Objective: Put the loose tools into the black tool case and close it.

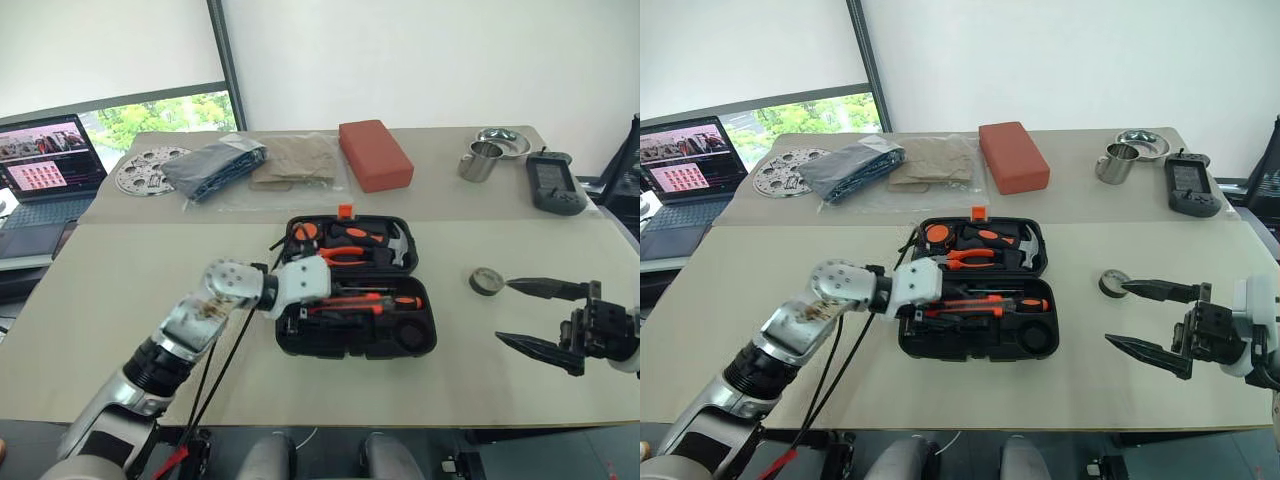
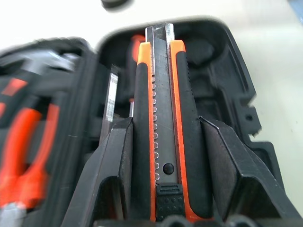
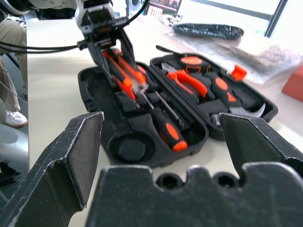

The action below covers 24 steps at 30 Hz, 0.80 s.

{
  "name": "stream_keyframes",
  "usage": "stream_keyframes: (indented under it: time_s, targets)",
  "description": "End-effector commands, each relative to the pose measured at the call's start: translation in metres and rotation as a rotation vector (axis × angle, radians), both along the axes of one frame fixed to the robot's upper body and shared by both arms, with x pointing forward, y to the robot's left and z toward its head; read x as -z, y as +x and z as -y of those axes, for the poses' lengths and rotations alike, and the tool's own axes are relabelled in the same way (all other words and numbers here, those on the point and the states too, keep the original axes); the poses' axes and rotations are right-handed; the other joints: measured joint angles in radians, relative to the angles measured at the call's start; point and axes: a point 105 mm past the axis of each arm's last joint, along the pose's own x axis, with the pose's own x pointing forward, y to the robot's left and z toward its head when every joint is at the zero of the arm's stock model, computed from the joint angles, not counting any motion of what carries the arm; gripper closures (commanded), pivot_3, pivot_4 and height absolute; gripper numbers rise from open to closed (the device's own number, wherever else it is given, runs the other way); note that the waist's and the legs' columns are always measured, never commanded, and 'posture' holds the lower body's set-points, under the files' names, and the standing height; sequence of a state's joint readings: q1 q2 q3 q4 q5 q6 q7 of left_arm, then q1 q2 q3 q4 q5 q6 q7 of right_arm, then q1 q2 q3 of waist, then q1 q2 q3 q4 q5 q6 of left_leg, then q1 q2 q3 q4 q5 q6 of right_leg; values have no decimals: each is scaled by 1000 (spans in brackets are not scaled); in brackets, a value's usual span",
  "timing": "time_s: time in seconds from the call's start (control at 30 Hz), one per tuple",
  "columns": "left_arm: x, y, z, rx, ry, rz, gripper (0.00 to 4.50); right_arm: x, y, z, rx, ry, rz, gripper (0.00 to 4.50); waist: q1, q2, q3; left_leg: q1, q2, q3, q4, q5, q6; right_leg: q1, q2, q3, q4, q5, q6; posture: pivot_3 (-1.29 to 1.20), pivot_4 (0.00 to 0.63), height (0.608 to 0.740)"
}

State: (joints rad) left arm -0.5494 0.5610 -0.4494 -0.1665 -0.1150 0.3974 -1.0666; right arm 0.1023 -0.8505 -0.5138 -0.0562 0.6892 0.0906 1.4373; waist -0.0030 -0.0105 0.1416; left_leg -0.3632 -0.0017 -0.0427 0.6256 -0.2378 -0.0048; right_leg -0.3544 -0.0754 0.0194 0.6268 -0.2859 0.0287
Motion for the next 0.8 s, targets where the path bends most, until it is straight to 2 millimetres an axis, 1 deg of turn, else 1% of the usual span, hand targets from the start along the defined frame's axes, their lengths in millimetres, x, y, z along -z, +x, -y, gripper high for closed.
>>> stream_keyframes:
  time_s: [0.03,0.1,0.27,0.63,0.8]
  targets:
    - [1,-1,-2,-23,31,11,2838,-11,-5,3,5,4,60,0,0,0,0,0,0,0,0,0,0,0,0,0,0,0,0,0,150,707]
    - [9,-7,-4,-13,72,-9,2838,-10,-7,5,8,5,56,0,0,0,0,0,0,0,0,0,0,0,0,0,0,0,0,0,150,707]
    - [14,-18,-3,27,93,-32,2838,-7,-7,8,9,1,50,0,1,0,0,0,0,0,1,0,0,0,0,0,0,0,1,0,150,707]
    - [20,-17,3,35,125,-30,2838,-5,-8,14,11,-5,50,0,5,1,0,0,0,0,1,0,0,1,-1,0,0,0,1,0,150,707]
    - [20,-15,6,20,113,-34,2838,-3,-8,14,9,-6,51,0,7,1,0,0,0,0,1,0,0,1,-1,0,0,0,1,0,150,707]
